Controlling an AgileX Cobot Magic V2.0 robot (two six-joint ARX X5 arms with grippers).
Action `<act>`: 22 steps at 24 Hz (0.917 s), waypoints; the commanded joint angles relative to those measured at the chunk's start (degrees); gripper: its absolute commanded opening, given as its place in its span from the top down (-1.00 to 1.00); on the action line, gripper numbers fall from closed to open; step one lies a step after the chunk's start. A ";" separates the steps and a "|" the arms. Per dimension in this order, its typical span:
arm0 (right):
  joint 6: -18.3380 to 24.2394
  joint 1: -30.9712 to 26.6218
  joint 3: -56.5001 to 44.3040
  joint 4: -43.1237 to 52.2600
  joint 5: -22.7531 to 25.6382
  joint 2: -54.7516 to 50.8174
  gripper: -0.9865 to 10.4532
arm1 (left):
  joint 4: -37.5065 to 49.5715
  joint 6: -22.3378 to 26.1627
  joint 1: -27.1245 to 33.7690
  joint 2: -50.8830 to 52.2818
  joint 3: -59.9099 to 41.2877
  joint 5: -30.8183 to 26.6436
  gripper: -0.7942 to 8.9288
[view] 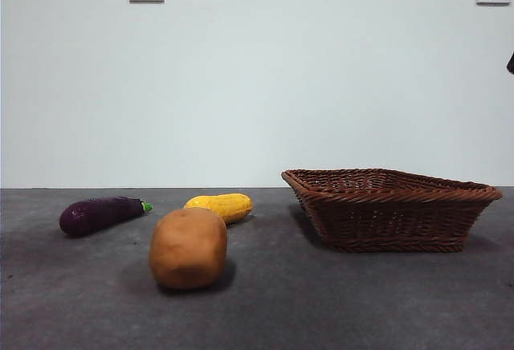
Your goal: Help me put the vegetables on the table into the basket
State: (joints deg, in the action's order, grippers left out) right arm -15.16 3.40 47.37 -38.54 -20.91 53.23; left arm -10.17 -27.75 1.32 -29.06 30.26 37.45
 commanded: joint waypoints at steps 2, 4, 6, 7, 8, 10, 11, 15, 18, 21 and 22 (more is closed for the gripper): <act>6.86 -0.02 9.75 -3.50 2.95 10.29 0.57 | 0.37 -1.25 -0.13 -5.60 1.42 7.13 0.84; 7.87 -0.02 14.45 -3.58 4.83 15.28 -0.07 | 0.20 -2.12 -0.13 -9.11 1.44 11.15 0.84; 10.97 -0.02 19.21 -5.49 4.85 20.26 -0.41 | -0.74 -2.27 -0.13 -12.66 1.44 14.25 0.84; 11.80 -0.02 21.64 -6.82 4.90 22.97 -0.41 | -1.49 -2.25 -0.15 -14.40 1.44 15.34 0.84; 12.85 -0.02 24.04 -8.44 4.96 25.73 -0.41 | -2.12 -2.25 -0.15 -16.09 1.44 16.31 0.84; 14.19 -0.02 28.85 -11.30 6.38 31.67 -0.41 | -2.93 -2.23 -0.20 -19.17 1.44 17.57 0.84; 14.38 -0.02 31.28 -12.22 6.62 34.91 -0.41 | -3.13 -2.05 -0.33 -20.48 1.44 18.10 0.84; 15.43 -0.04 38.42 -12.50 6.51 45.72 -0.38 | -3.10 0.57 -1.66 -23.91 1.44 18.19 0.84; 15.87 -0.09 42.56 -12.87 4.09 52.89 -0.38 | -3.15 3.63 -3.06 -25.53 1.44 18.05 0.84; 17.40 -0.09 46.29 -13.99 1.81 59.10 -0.38 | -3.43 5.16 -4.46 -27.08 1.44 18.05 0.84; 17.81 -0.09 47.45 -14.62 1.79 60.72 -0.38 | -3.87 6.05 -4.90 -27.54 1.44 18.03 0.84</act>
State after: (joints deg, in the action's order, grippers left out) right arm 1.56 3.36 94.65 -53.28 -18.81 113.80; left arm -14.06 -23.51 -3.49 -56.49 31.59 55.07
